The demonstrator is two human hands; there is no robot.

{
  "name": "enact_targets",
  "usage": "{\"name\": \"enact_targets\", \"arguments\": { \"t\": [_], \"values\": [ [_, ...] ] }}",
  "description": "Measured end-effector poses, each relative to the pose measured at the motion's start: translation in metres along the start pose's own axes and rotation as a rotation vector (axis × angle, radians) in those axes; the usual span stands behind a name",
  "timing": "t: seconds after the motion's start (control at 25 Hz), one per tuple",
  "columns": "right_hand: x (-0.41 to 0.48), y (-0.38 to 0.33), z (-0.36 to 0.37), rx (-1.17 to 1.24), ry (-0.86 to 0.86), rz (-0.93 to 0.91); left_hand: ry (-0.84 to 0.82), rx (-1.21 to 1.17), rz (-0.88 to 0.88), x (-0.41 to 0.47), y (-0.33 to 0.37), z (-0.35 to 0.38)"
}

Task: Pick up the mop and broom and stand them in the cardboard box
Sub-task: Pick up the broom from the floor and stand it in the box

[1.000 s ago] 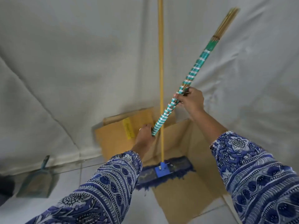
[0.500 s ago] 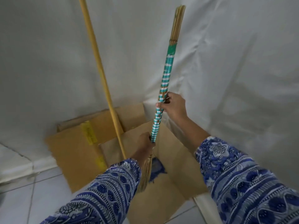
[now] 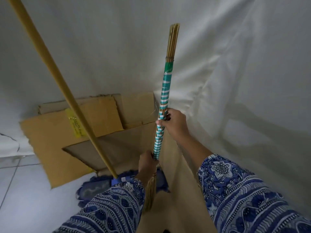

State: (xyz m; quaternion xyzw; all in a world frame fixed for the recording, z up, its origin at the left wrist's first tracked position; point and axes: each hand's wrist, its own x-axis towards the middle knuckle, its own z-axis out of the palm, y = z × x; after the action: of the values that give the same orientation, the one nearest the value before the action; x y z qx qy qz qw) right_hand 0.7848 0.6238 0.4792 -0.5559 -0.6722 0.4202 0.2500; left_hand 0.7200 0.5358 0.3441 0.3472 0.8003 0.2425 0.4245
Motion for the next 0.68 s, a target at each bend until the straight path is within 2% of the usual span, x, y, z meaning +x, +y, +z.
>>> {"name": "enact_targets", "arguments": {
  "t": [0.12,0.32,0.68],
  "values": [
    [0.044,0.052,0.015,-0.036,-0.09,-0.016,0.032,-0.029,-0.104,0.046,-0.012,0.039],
    [0.091,0.104,0.031,-0.052,-0.155,-0.026,0.05,0.02,-0.134,0.102,-0.024,0.084],
    [0.151,0.136,0.045,-0.078,-0.141,0.011,0.103,0.033,-0.156,0.157,-0.019,0.104]
  ]
}}
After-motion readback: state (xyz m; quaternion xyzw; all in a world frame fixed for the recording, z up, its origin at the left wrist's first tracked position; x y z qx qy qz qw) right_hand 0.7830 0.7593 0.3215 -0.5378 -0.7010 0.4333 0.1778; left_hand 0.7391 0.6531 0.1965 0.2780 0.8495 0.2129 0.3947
